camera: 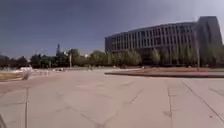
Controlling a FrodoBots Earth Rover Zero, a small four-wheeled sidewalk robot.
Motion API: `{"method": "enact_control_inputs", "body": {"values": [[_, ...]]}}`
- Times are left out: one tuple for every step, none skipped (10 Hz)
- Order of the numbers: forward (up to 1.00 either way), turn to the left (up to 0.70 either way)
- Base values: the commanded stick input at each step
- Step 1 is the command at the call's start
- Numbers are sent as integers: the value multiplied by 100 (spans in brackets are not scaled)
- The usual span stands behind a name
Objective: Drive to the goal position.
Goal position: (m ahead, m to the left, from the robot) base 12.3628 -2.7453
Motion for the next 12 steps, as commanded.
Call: {"method": "enact_control_inputs", "body": {"values": [[70, 1], [70, 1], [70, 1], [70, 1], [70, 1], [70, 1], [70, 1], [70, 1], [70, 1], [70, 1], [70, 1], [70, 1]]}}
